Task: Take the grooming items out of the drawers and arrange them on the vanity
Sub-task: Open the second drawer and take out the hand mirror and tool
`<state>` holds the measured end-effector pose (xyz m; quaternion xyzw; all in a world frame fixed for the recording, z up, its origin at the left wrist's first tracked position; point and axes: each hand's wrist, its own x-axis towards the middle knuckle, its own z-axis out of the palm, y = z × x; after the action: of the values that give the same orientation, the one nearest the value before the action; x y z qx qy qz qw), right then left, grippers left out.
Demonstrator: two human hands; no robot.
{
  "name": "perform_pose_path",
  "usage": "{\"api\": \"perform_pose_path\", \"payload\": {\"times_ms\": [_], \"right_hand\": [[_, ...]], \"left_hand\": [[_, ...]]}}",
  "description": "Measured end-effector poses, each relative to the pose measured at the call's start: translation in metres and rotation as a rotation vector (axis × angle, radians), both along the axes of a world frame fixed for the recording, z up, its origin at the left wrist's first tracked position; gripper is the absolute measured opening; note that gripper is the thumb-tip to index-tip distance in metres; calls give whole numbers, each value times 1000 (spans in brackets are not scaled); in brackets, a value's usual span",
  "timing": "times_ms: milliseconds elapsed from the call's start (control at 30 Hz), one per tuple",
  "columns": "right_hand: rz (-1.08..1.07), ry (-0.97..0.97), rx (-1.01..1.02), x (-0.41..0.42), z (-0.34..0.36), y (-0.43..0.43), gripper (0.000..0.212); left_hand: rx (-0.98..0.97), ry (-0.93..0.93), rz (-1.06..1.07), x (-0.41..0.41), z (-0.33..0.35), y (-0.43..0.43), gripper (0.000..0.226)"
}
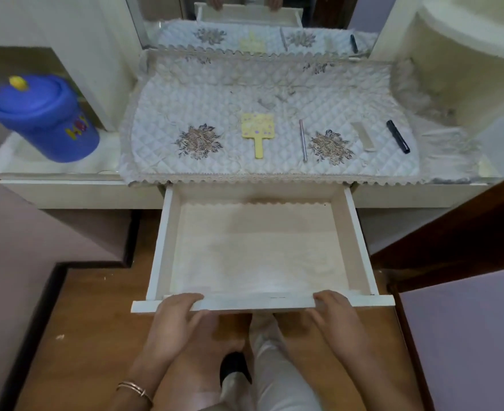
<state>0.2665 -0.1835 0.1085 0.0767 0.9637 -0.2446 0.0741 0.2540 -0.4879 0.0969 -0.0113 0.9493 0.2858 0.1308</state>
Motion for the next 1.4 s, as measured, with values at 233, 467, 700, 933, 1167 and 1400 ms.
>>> {"api": "perform_pose_path", "payload": {"times_ms": [233, 467, 700, 933, 1167, 1400], "right_hand": [[-11, -5, 96, -18, -6, -3, 22], [19, 61, 116, -97, -13, 4, 28], [100, 201, 250, -198, -12, 5, 58], [125, 287, 394, -252, -19, 7, 78], [56, 311, 385, -274, -14, 2, 59], [61, 322, 376, -281, -13, 0, 18]], "left_hand": [[25, -8, 25, -19, -3, 0, 24], [-33, 3, 19, -97, -14, 1, 41], [-244, 189, 44, -193, -14, 12, 51], [-322, 330, 65, -246, -10, 13, 79], [-276, 228, 294, -264, -2, 27, 58], [-245, 157, 368, -267, -7, 32, 53]]}}
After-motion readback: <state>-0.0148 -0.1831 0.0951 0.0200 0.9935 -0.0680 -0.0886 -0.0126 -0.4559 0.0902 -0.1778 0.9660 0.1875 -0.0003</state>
